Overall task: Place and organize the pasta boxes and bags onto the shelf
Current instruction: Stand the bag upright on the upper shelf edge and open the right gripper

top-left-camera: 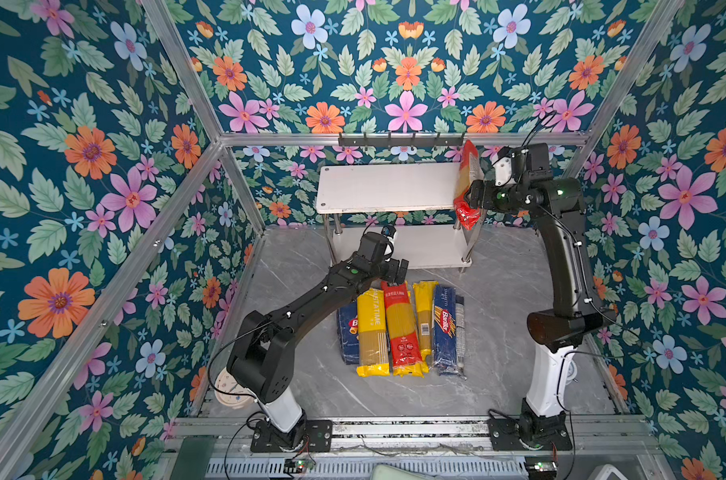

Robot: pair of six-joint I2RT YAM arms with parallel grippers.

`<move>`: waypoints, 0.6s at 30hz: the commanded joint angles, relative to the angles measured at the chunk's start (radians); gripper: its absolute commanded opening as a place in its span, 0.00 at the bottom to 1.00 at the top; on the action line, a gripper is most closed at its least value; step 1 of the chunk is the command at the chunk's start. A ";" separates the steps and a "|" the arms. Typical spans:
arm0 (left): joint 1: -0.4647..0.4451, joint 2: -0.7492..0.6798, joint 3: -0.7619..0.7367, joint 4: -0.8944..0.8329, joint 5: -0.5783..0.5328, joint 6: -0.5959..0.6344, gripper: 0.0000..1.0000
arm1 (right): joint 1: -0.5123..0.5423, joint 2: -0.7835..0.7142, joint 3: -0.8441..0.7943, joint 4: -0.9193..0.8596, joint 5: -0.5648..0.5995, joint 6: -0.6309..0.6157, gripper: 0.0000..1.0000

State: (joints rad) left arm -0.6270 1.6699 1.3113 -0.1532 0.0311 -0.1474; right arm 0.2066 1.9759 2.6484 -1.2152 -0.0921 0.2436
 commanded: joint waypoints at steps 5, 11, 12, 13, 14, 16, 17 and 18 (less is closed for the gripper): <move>0.001 -0.034 -0.045 0.069 0.001 -0.049 1.00 | 0.001 -0.237 -0.272 0.079 0.101 0.007 0.89; -0.007 -0.062 -0.118 0.118 0.004 -0.084 0.99 | 0.021 -0.353 -0.423 0.005 0.072 0.070 0.89; -0.012 -0.073 -0.136 0.128 -0.001 -0.088 1.00 | 0.040 -0.381 -0.471 0.012 0.086 0.073 0.89; -0.019 -0.087 -0.155 0.137 -0.010 -0.095 0.99 | 0.060 -0.415 -0.521 0.017 0.102 0.079 0.89; -0.025 -0.102 -0.171 0.138 -0.019 -0.102 1.00 | 0.076 -0.445 -0.572 0.019 0.108 0.088 0.89; -0.040 -0.131 -0.200 0.132 -0.039 -0.119 0.99 | 0.102 -0.499 -0.660 0.024 0.106 0.108 0.89; -0.050 -0.149 -0.216 0.125 -0.051 -0.124 0.99 | 0.118 -0.530 -0.710 0.024 0.108 0.117 0.89; -0.059 -0.164 -0.228 0.114 -0.063 -0.131 1.00 | 0.129 -0.548 -0.740 0.024 0.108 0.123 0.89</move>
State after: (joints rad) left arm -0.6720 1.5360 1.1053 -0.0547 0.0093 -0.2470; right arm 0.3138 1.4677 1.9759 -1.1915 -0.0055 0.3252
